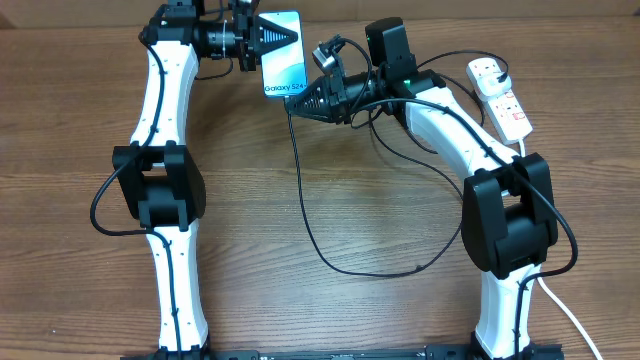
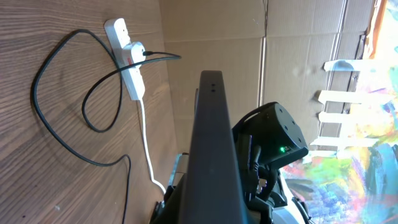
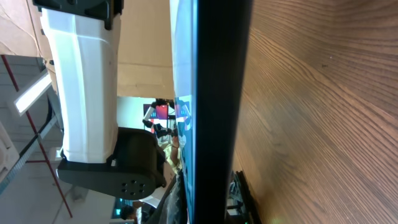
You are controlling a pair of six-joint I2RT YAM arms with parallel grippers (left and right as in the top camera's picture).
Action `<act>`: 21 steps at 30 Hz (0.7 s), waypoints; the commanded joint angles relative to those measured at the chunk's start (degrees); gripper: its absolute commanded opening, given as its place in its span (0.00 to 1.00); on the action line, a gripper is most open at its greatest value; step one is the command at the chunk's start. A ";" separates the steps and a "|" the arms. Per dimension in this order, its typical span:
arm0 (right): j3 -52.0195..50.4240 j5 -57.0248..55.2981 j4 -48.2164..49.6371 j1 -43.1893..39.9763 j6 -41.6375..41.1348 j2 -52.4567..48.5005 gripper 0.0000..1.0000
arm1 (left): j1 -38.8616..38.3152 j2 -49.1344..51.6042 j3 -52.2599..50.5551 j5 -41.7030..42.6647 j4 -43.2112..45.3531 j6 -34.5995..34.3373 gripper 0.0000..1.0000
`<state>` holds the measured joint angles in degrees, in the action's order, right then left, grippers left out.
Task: Plug charger to phone and switch on socket
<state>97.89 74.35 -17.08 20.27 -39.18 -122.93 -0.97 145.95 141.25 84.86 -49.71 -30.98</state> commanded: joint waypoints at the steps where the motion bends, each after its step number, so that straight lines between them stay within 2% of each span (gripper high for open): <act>1: 0.76 -5.20 3.69 -1.70 -2.97 1.31 0.04 | -1.68 -1.29 0.87 5.66 -0.81 1.01 0.04; 5: 0.76 -7.32 6.38 -1.70 -5.84 1.31 0.04 | -2.56 -1.29 0.87 5.66 -0.81 0.98 0.04; 21: 0.76 -7.34 6.64 -1.70 -5.35 -0.24 0.04 | -2.75 -1.29 0.87 5.62 -1.01 0.98 0.04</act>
<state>97.54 73.36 -12.58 20.23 -44.97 -122.96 -0.64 145.95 141.25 84.86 -49.69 -31.35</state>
